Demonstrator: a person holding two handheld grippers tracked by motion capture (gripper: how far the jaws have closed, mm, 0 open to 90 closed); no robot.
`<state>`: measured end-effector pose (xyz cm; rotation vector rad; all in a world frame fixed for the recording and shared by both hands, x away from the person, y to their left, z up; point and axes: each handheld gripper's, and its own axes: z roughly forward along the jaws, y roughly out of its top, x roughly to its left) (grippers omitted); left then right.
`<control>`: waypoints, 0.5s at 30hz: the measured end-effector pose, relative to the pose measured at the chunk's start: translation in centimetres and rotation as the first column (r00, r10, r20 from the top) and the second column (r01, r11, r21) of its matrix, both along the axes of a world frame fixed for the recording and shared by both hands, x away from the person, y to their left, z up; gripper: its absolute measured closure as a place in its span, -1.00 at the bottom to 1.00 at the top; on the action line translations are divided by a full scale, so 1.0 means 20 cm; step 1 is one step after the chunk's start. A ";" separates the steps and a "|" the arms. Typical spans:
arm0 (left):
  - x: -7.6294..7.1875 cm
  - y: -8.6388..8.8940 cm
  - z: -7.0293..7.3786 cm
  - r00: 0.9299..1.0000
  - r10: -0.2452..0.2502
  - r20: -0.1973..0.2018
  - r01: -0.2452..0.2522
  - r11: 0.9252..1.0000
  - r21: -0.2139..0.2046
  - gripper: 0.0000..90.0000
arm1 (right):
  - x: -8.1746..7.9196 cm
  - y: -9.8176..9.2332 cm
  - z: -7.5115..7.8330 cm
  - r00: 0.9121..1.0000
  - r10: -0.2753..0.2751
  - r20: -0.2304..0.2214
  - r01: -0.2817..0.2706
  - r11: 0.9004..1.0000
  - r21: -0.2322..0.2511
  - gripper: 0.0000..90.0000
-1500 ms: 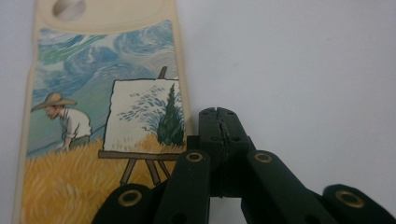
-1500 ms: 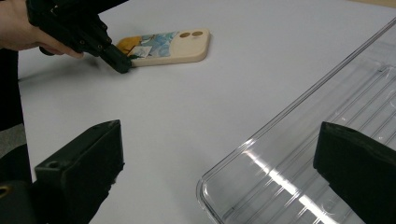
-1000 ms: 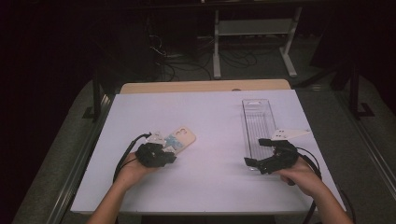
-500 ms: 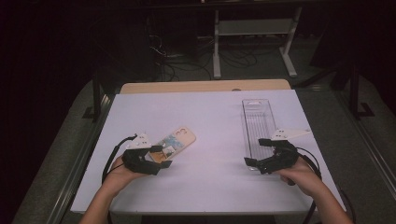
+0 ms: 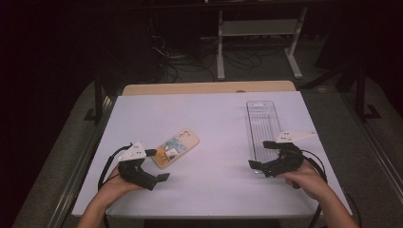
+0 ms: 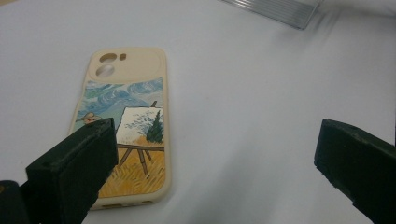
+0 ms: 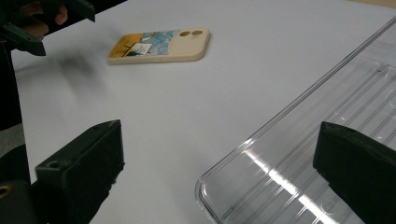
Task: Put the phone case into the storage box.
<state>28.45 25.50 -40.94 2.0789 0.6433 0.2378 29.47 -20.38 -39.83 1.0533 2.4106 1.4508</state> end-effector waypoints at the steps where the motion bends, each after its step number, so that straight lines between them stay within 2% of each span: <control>1: 0.00 0.00 0.00 1.000 -0.004 -0.001 0.004 1.000 0.010 -1.00 | 0.00 0.00 0.00 1.000 0.000 0.000 0.000 1.000 0.000 -0.97; 8: 0.01 -0.01 -0.01 1.000 -0.002 -0.012 0.002 1.000 0.006 -1.00 | 0.00 0.00 0.00 1.000 0.001 0.001 -0.001 1.000 0.001 -0.97; 15: 0.02 0.00 -0.01 0.999 0.014 -0.039 -0.013 1.000 0.024 -1.00 | 0.00 0.00 0.00 1.000 0.000 0.001 0.000 1.000 0.001 -0.97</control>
